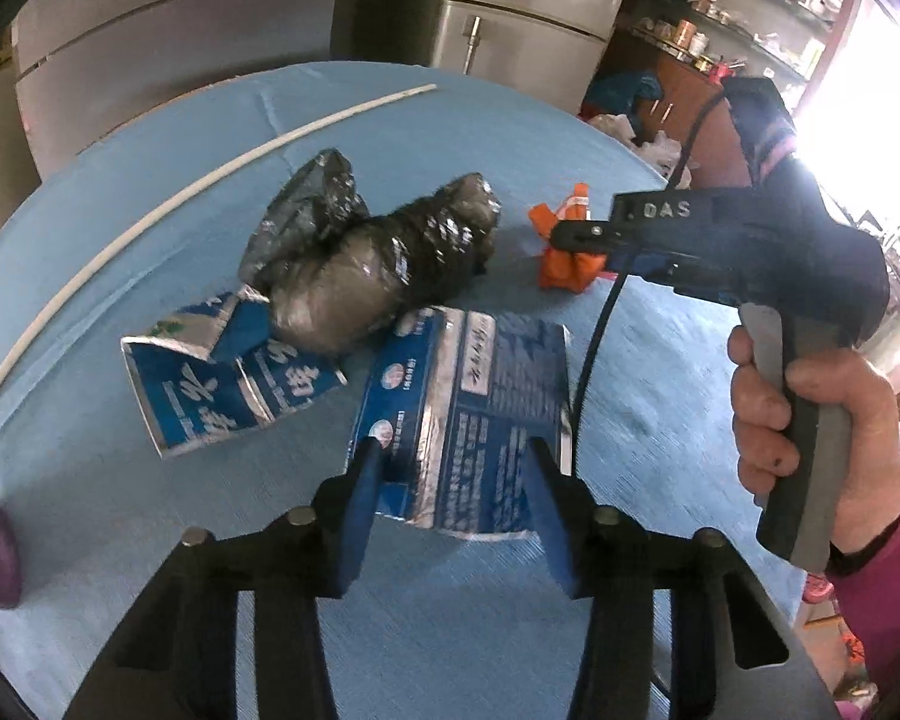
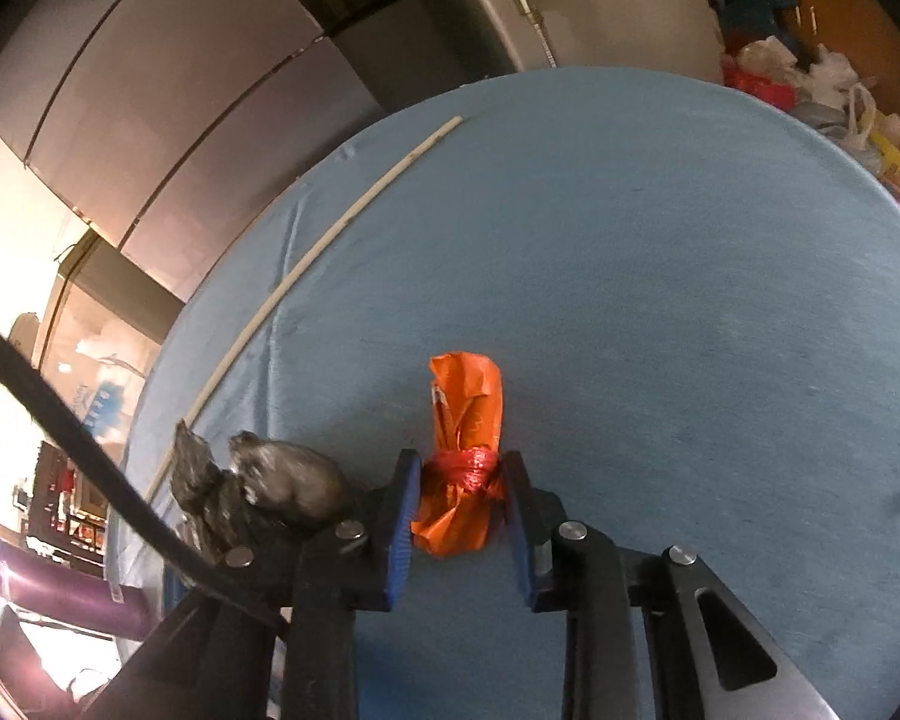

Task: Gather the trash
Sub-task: 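Lift the blue box with the left gripper while the right lifts the orange bag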

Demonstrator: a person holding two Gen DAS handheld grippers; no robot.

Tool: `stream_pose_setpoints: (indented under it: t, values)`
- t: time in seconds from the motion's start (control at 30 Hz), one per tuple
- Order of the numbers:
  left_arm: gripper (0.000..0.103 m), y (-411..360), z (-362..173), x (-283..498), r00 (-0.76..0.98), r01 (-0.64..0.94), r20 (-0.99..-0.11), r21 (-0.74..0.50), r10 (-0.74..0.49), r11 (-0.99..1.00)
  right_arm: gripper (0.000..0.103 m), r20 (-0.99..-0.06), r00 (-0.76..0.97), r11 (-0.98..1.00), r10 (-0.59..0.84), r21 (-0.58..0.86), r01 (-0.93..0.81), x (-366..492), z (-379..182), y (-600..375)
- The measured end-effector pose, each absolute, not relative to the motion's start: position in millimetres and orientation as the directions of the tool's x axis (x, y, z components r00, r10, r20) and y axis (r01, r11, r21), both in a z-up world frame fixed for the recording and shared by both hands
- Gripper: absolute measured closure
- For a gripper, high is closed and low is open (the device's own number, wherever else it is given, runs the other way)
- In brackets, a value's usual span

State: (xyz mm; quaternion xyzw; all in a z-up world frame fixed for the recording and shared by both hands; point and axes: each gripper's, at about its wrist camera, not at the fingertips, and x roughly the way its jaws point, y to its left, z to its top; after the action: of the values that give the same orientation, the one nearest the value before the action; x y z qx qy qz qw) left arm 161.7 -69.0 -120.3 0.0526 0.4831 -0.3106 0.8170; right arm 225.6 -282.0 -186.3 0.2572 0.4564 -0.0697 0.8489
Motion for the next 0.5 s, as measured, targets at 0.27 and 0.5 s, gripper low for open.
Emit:
stream_pose_setpoints:
  t: [0.27, 0.5]
  values:
    - [0.056, -68.6, -124.5, 131.4, 0.301, 0.593, -0.824, -0.233, -0.48, 0.771, 0.074, -0.829, 0.553, 0.884, 0.078, 0.314, 0.347, 171.1, -177.8, -298.6]
    - [0.041, -70.0, -109.3, 129.1, 0.335, 0.585, -0.829, -0.189, -0.447, 0.789, 0.074, -0.828, 0.554, 0.892, 0.088, 0.313, 0.326, 113.2, -168.6, -309.5]
